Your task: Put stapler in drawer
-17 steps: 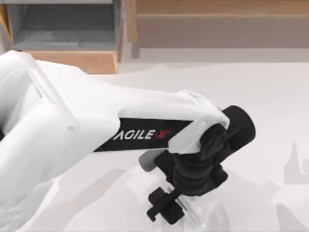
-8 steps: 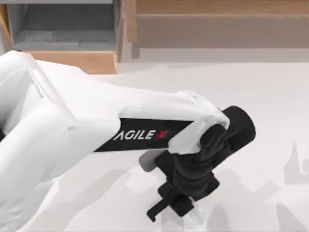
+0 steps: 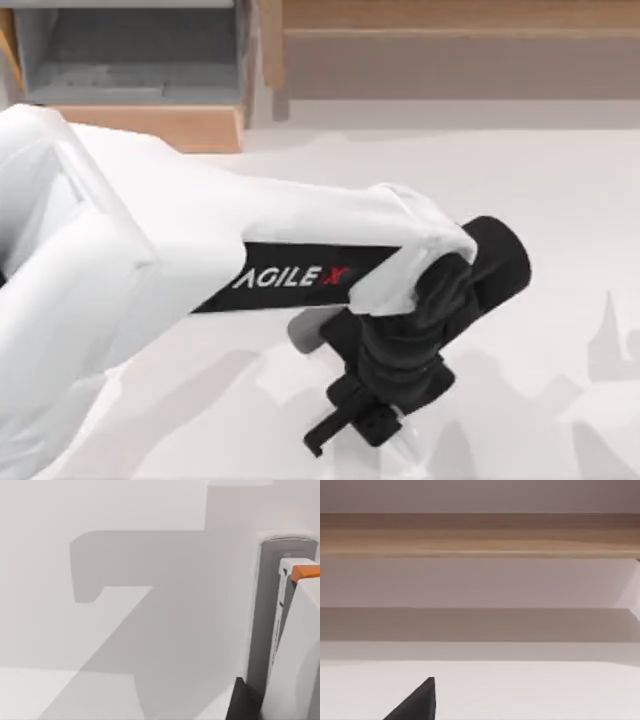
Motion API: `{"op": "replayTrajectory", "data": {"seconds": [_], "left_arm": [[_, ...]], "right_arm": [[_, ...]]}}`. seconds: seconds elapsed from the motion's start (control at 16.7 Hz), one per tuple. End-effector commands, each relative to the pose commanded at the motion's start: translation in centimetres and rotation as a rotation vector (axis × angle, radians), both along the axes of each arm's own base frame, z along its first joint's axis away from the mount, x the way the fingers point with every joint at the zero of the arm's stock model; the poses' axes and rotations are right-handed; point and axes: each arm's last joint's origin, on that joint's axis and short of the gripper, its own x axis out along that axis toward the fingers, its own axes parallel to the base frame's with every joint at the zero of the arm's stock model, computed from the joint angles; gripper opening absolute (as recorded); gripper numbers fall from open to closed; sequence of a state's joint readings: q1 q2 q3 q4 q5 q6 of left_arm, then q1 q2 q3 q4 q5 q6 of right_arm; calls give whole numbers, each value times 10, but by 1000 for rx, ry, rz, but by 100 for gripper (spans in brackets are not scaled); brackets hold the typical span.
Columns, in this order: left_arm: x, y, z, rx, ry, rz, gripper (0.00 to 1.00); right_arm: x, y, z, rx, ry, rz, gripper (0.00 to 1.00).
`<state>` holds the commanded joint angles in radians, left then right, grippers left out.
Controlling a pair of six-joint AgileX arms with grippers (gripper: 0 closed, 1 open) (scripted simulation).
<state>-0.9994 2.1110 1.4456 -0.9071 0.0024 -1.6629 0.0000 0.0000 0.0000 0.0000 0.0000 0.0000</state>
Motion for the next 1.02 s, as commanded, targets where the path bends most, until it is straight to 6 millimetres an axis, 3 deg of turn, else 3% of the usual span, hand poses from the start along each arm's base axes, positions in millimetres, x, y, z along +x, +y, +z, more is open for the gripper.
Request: {"op": "replayTrajectory", "data": {"seconds": [0.24, 0.6, 0.78, 1.02], "left_arm": [[0, 0, 23, 1, 1, 1, 0], [2, 1, 25, 1, 4, -4, 0], [25, 8, 43, -33, 7, -32, 0], [84, 40, 91, -120, -26, -99, 0]], "right_arm": [[0, 0, 0, 0, 0, 0, 100], [0, 0, 0, 0, 0, 0, 100], [0, 0, 0, 0, 0, 0, 100], [0, 0, 0, 0, 0, 0, 100]]}}
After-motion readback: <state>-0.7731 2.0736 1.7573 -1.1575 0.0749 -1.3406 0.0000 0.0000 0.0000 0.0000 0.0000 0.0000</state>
